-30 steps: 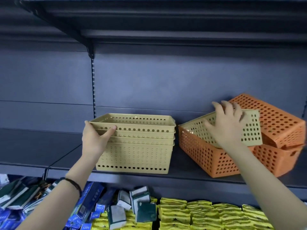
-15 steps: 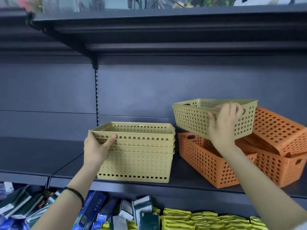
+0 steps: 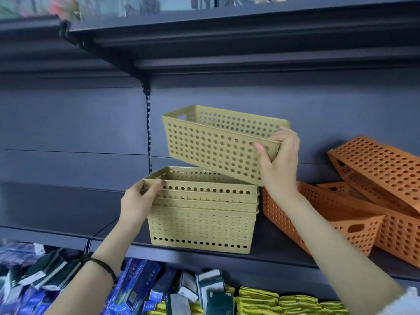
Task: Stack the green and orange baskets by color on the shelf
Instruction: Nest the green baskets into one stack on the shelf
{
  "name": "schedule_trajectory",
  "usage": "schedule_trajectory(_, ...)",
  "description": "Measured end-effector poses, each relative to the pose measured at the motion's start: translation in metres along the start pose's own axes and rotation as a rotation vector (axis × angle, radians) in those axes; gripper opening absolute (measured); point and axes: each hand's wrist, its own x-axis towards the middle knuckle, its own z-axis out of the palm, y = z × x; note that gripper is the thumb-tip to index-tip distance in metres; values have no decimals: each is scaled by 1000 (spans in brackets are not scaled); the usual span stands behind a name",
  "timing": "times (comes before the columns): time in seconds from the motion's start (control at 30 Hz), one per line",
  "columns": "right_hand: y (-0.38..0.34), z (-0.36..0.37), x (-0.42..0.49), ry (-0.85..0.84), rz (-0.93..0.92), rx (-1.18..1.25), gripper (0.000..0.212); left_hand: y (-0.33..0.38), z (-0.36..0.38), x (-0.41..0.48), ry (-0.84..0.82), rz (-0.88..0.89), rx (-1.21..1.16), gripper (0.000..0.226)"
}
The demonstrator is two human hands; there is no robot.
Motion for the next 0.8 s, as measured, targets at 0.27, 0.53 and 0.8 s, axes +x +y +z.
schedule_trajectory(0.27,13,29,13,-180,-37,146,23,2,-12,20,-108,43,-214,78)
schedule_trajectory(0.53,28,44,-4,-333,151,52,22,-3,-4,36,-106,36,-146,43)
schedule_trajectory(0.8,40,21,-58,-358,234,28,17,-3,7,27,-171,21,-298,43)
